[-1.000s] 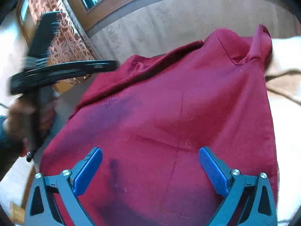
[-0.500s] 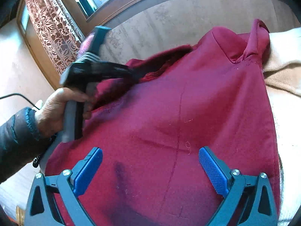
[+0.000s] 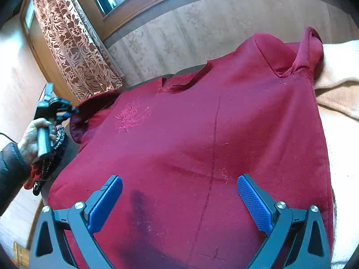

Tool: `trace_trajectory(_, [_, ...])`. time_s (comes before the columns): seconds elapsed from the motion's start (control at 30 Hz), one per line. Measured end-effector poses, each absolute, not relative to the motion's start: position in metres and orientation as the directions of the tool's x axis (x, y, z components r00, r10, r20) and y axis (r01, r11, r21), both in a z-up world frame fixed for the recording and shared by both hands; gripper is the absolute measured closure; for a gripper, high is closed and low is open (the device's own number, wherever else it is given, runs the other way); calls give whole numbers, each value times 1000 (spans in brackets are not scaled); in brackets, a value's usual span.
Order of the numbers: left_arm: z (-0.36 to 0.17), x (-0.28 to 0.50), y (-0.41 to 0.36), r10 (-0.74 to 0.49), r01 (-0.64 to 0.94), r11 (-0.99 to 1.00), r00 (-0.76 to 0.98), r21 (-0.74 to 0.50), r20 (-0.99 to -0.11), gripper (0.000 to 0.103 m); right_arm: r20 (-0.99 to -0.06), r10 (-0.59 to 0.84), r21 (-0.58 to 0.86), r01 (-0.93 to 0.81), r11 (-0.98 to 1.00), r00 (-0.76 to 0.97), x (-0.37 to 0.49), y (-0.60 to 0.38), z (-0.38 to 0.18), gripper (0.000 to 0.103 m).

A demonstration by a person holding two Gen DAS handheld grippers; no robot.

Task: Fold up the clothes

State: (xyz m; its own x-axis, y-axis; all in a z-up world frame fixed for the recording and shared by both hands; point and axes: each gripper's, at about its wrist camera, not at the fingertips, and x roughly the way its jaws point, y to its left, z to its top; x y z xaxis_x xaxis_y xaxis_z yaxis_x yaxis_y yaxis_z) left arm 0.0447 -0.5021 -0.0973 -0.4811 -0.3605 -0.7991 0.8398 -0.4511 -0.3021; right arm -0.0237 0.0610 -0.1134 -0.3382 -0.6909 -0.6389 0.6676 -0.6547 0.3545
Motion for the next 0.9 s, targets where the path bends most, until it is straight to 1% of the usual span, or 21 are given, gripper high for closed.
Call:
trace_trajectory(0.03, [-97,55,-506,-353,839,-435,-492,-326,-796,87,-641,-688,351,668,-656,-340,-24,61,-113,0])
trace_trajectory(0.1, [-88,70,-496,-386,837,-447,-500,-317,-775,87,-646,-682,341,669,-660,-344,-23,60,-113,0])
trace_trajectory(0.2, [-75,71,-459,-416,774,-566,-565,-284,-712,86,-658,-666,319,670,-670,-352,-21,58,-112,0])
trace_trajectory(0.27, [-75,52,-425,-399,703,-674,-605,-227,-689,85,-670,-651,298,672,-677,-358,-20,55,-112,0])
trace_trajectory(0.37, [-81,20,-373,-346,572,-808,-656,-142,-671,85,-728,-571,195,685,-702,-378,-16,40,-107,0])
trace_trajectory(0.53, [-102,-24,-319,-241,414,-906,-676,-89,-696,84,-705,-572,98,741,-665,-420,-9,11,-75,0])
trace_trajectory(0.6, [-109,-19,-326,-247,428,-900,-659,-84,-711,83,-693,-581,68,763,-643,-428,-12,-5,-64,0])
trace_trajectory(0.67, [-117,-15,-333,-253,441,-894,-641,-78,-725,81,-711,-568,50,776,-628,-414,-22,-22,-66,0])
trace_trajectory(0.8, [-131,-5,-347,-265,468,-881,-604,-65,-751,81,-773,-552,136,768,-626,-313,-40,-50,-95,0])
trace_trajectory(0.83, [-135,-3,-350,-268,475,-878,-595,-62,-758,81,-777,-561,169,762,-625,-287,-40,-55,-103,0])
trace_trajectory(0.9, [-139,5,-360,-286,494,-868,-578,-49,-765,81,-758,-590,190,770,-609,-279,-30,-69,-105,0])
